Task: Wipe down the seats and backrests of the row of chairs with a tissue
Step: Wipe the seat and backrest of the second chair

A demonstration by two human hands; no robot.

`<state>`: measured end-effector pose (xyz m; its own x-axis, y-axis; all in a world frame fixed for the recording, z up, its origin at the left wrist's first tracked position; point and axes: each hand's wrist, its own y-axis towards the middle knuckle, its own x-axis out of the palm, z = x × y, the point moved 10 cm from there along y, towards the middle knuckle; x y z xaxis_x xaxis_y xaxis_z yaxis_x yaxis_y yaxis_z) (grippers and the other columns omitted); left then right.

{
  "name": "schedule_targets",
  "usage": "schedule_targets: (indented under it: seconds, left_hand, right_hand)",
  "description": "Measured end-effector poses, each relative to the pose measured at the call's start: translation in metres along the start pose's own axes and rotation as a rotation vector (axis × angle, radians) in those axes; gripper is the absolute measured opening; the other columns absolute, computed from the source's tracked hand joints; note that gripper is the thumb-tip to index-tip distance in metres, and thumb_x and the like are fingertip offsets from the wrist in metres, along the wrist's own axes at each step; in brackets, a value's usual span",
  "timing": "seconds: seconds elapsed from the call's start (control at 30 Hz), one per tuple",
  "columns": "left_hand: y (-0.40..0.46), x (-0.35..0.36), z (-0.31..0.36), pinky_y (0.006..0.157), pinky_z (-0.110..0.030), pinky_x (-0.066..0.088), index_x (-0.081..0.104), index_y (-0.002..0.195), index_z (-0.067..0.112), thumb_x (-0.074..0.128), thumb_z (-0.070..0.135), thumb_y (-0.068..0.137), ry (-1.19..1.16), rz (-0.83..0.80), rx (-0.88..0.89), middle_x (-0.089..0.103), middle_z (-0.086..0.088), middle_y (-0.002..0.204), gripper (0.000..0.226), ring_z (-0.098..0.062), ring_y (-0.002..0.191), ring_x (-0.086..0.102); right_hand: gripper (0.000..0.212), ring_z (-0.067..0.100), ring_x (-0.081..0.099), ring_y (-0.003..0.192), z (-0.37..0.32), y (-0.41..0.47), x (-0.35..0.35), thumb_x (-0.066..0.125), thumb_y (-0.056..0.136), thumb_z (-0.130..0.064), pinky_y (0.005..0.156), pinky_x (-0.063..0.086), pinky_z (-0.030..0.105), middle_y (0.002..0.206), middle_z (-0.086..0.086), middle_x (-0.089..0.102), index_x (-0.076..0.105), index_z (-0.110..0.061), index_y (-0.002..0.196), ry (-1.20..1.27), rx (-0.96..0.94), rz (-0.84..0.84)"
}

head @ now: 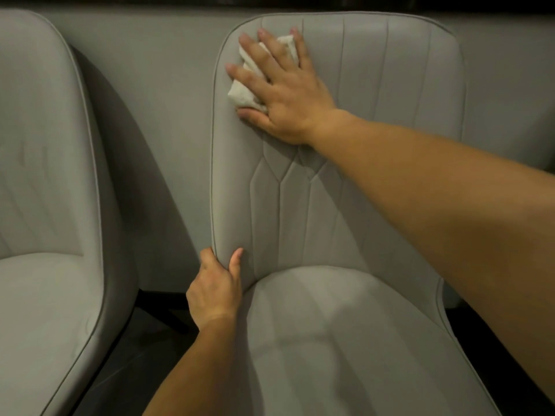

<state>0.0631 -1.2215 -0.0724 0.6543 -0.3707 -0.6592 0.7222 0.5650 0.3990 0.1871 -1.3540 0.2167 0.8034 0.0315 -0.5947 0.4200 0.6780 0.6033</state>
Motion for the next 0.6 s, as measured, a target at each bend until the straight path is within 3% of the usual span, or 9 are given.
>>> schedule_targets:
  seconds: [0.1,0.3,0.43,0.53,0.6]
  left_hand:
    - [0.001,0.001,-0.002,0.055,-0.032,0.033,0.031,0.111,0.026,0.018,0.081,0.086,0.009,0.004,0.002,0.06,-0.002,0.075,0.061,-0.03,0.06,0.055]
    - [-0.003,0.003,-0.001,0.056,-0.031,0.035,0.032,0.12,0.027,0.019,0.081,0.086,0.003,0.005,0.021,0.068,-0.004,0.089,0.065,-0.031,0.072,0.064]
    - [-0.003,0.003,0.0,0.06,-0.035,0.041,0.026,0.136,0.029,0.018,0.081,0.084,0.01,-0.016,0.018,0.069,-0.006,0.104,0.073,-0.033,0.081,0.066]
    - [-0.001,0.001,0.002,0.073,-0.041,0.051,0.02,0.144,0.031,0.025,0.078,0.085,-0.042,-0.054,0.029,0.062,-0.005,0.125,0.076,-0.031,0.097,0.065]
    - [0.004,-0.001,0.007,0.079,-0.042,0.051,0.025,0.143,0.029,0.034,0.074,0.085,-0.119,-0.072,0.057,0.056,-0.002,0.13,0.074,-0.027,0.106,0.06]
  right_hand:
    - [0.069,0.035,0.011,0.152,0.027,-0.008,-0.002,0.015,0.099,-0.069,0.117,0.0,0.065,0.165,0.011,0.016,0.021,-0.032,0.157,-0.075,-0.012,0.009]
    - [0.074,0.036,0.014,0.151,0.121,-0.047,-0.004,0.014,0.099,-0.069,0.118,0.005,0.065,0.165,0.01,0.019,0.017,-0.024,0.158,-0.083,0.39,0.058]
    - [0.073,0.033,0.015,0.151,0.122,-0.05,0.002,0.018,0.098,-0.068,0.119,0.004,0.061,0.164,0.008,0.021,0.02,-0.026,0.158,0.016,0.524,0.074]
    - [0.071,0.031,0.018,0.15,0.121,-0.05,0.007,0.02,0.098,-0.067,0.119,0.004,0.06,0.163,0.008,0.023,0.024,-0.026,0.156,0.052,0.528,0.088]
    - [0.071,0.031,0.017,0.151,0.121,-0.05,0.01,0.02,0.098,-0.066,0.119,0.004,0.059,0.164,0.008,0.021,0.022,-0.026,0.157,0.025,0.525,0.098]
